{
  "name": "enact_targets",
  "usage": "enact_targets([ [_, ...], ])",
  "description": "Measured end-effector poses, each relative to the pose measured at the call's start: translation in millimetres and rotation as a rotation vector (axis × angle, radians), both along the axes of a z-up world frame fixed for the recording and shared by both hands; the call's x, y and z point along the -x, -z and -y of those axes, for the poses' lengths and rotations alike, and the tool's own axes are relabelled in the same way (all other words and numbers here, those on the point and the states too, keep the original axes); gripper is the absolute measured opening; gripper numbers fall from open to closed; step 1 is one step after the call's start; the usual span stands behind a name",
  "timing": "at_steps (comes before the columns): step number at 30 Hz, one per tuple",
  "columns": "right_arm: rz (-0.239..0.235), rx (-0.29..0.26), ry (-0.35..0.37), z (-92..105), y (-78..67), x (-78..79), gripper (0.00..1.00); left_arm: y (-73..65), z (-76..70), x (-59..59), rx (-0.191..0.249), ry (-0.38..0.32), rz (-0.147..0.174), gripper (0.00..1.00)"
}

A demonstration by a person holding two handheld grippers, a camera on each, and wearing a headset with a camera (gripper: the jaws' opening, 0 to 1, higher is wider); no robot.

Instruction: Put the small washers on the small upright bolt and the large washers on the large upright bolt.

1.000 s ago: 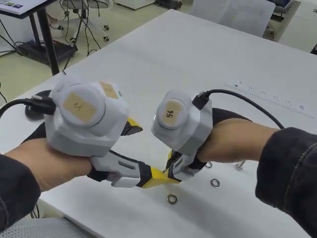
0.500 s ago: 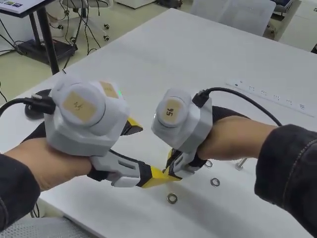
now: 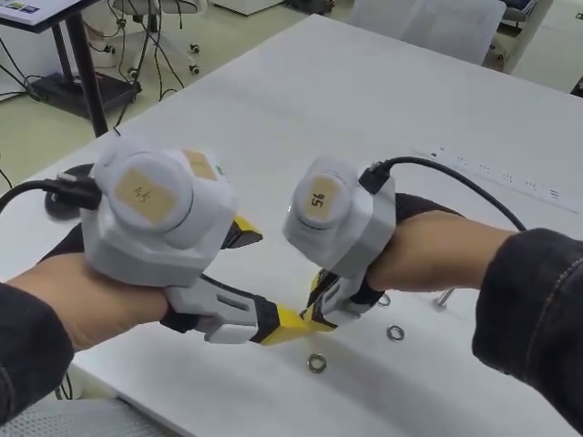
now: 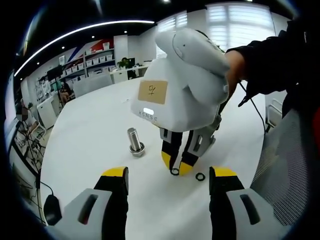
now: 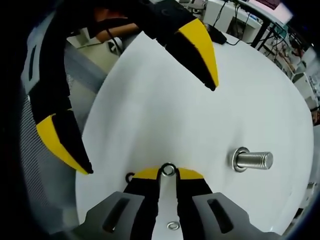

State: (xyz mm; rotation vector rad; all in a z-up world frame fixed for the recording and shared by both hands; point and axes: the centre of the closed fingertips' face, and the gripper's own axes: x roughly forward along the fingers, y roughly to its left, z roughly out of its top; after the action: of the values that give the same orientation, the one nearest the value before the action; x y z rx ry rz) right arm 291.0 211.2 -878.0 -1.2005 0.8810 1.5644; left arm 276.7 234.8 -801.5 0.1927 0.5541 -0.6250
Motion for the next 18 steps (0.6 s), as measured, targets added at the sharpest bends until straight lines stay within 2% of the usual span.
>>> enact_targets([
  [10, 0.002, -0.024, 0.05, 8.3, -21.0, -11.0, 0.13, -0.3, 1.1, 1.3, 0.001, 0.005, 0.001, 0.65],
  [18, 0.01, -0.058, 0.093, 15.8, -44.2, -20.5, 0.13, -1.7, 1.7, 1.4, 0.008, 0.009, 0.007, 0.65],
])
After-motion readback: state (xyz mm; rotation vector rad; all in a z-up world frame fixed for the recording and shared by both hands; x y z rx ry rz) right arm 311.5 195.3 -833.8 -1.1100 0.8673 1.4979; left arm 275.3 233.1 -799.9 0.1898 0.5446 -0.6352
